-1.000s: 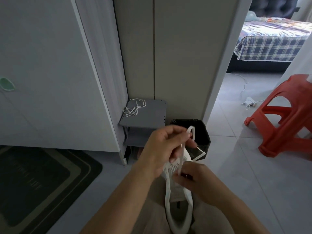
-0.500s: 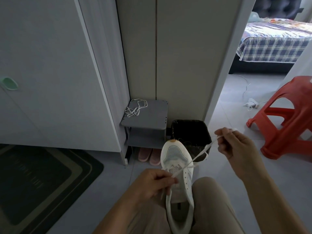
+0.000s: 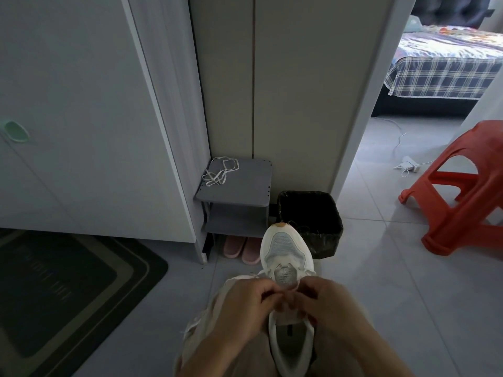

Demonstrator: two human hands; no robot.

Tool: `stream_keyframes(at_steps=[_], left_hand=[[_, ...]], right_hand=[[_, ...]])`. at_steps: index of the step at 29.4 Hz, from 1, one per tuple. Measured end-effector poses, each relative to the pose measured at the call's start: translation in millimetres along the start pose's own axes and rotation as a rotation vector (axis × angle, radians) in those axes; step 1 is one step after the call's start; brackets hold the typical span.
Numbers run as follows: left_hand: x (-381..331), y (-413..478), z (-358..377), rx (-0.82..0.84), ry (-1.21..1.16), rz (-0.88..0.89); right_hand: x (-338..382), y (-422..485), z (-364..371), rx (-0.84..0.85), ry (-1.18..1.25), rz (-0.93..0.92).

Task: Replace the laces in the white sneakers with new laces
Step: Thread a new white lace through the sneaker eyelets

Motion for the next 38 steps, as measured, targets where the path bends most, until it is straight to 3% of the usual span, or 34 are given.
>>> stream_keyframes(at_steps=[6,12,18,24,33,38], left_hand=[[-13,-3,-2,-0.119,0.169,0.101],[7,-1,0,-0.127,-0.028,-0.177],[17,-2,2,-0.205,-0.218,-0.266],[35,-7,7,-0.228,-0.401,-0.315],[32,-8,7,-0.273,-0.391,-0.226],[29,-9,5,-0.268,-0.358,-0.200]], right_hand=[[-1,1,-2,-0.110,0.243,0.018],[-6,14,-12,-0.331,0.135,-0.064],[-2,24,-6,-0.475,0.011,-0.160],[-3,31,4,-0.491,-0.075,-0.236],[-3,30,6,-0.538,-0.224,-0.334],[-3,29,5,-0.489,-0.077,-0.323]])
Point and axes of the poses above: each hand's wrist, its own y-axis towards the middle knuckle, its own z-axis out of the palm, x = y × z, the point moved 8 cm from there along y, towards the middle knuckle, and after that the axes turned 3 degrees about y, right-handed, at the moved point
